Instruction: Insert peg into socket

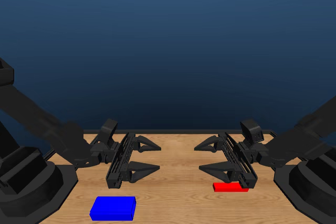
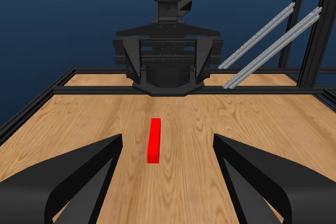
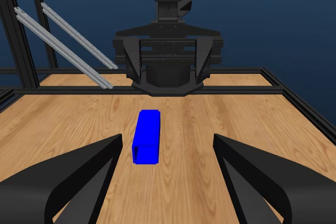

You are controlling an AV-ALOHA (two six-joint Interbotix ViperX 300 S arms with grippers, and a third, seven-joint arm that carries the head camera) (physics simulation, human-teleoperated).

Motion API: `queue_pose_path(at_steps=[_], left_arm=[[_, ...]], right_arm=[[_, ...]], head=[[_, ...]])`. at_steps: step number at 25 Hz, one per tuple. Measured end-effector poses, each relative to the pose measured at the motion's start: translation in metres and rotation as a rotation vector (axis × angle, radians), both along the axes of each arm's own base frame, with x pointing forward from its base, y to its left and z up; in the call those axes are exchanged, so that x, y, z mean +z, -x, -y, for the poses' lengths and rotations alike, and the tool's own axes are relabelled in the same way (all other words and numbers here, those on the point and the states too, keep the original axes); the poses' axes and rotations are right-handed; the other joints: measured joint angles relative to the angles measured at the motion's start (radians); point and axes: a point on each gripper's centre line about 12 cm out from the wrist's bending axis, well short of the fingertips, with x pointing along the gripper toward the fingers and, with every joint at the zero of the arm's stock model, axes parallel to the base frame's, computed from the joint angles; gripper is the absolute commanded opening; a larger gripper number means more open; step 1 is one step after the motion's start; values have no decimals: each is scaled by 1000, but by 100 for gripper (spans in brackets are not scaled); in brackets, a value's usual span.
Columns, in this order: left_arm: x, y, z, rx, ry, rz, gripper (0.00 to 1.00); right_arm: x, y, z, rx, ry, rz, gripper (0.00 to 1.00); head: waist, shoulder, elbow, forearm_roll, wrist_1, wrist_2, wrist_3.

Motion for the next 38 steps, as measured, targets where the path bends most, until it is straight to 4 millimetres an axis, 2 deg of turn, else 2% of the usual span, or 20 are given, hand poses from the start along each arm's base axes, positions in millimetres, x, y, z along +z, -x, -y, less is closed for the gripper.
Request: queue_pose_path(at_steps=[2, 5, 7, 11, 18, 25, 32, 38], left_arm=[[5, -3, 12, -33, 36, 44, 100], [8, -1, 26, -70, 69, 82, 100], [7, 3, 30, -76, 85, 91, 100], [3, 18, 31, -59, 104, 71, 100], [-24, 47, 19, 73, 191, -200, 100], [-39, 59, 26, 54, 238, -461, 100], [-39, 73, 32, 4, 254, -656, 100], [-48, 92, 34, 2, 257, -814, 100]], right_arm=[[-9, 3, -2, -32, -55, -60, 100], [-19, 11, -2, -71, -102, -129, 100], [-19, 13, -3, -77, -112, -148, 100], [-21, 14, -7, -70, -117, -187, 100], [-30, 6, -14, -54, -139, -256, 100], [-33, -4, -20, -37, -150, -291, 100], [-34, -11, -22, -26, -156, -310, 100], [-34, -13, -24, -21, -160, -329, 100]], head=[[4, 0, -18, 8, 64, 29, 0], [6, 0, -31, 13, 123, 51, 0], [7, 1, -32, 15, 144, 59, 4], [11, 14, -33, 18, 172, 69, 24], [19, 51, -35, 26, 190, 89, 71], [37, 80, -35, 39, 197, 120, 107], [54, 97, -35, 47, 198, 138, 116], [74, 109, -36, 53, 193, 148, 106]])
